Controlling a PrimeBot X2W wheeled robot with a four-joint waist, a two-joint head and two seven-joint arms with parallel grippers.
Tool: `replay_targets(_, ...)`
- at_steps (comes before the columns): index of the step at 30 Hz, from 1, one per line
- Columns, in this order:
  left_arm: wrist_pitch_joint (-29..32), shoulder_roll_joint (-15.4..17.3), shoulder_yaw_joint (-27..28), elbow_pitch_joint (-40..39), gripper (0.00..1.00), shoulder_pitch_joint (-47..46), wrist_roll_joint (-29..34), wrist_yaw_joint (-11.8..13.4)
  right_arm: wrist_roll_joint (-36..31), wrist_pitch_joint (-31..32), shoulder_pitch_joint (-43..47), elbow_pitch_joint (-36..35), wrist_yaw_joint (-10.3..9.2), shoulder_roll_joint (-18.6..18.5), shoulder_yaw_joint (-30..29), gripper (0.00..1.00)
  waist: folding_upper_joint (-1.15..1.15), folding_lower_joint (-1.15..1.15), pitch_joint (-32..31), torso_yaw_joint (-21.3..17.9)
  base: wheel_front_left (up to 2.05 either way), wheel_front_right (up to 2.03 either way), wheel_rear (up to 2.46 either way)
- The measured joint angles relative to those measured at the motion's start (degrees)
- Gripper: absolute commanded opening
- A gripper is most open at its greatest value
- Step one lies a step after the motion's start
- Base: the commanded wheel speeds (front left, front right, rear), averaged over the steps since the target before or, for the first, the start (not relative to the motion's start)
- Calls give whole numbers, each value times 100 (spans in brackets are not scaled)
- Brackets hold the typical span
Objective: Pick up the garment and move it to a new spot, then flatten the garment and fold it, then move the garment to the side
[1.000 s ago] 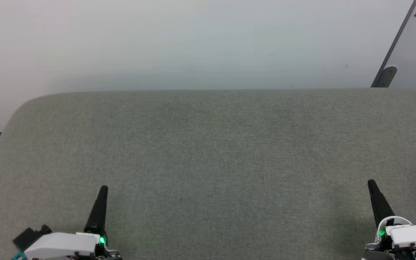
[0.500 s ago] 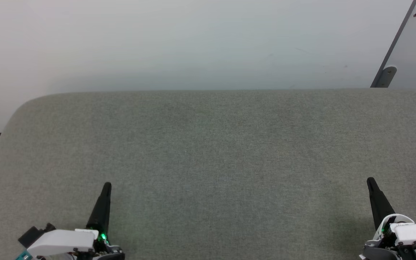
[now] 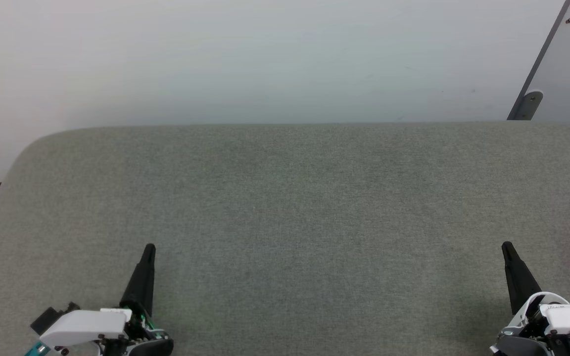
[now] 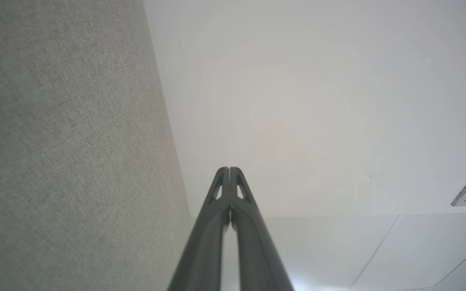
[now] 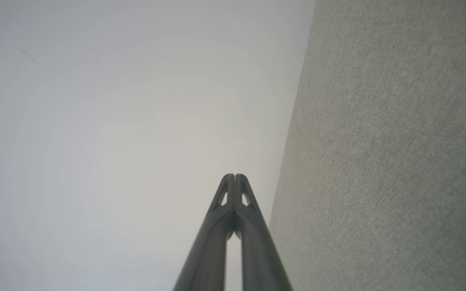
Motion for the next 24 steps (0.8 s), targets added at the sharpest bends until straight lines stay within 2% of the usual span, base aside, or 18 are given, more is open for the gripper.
replay_targets(24, 48, -30, 35, 12, 0, -16, -71, 0, 76, 16, -52, 9, 0, 3, -1, 0, 0, 0, -1, -1, 0, 0, 0)
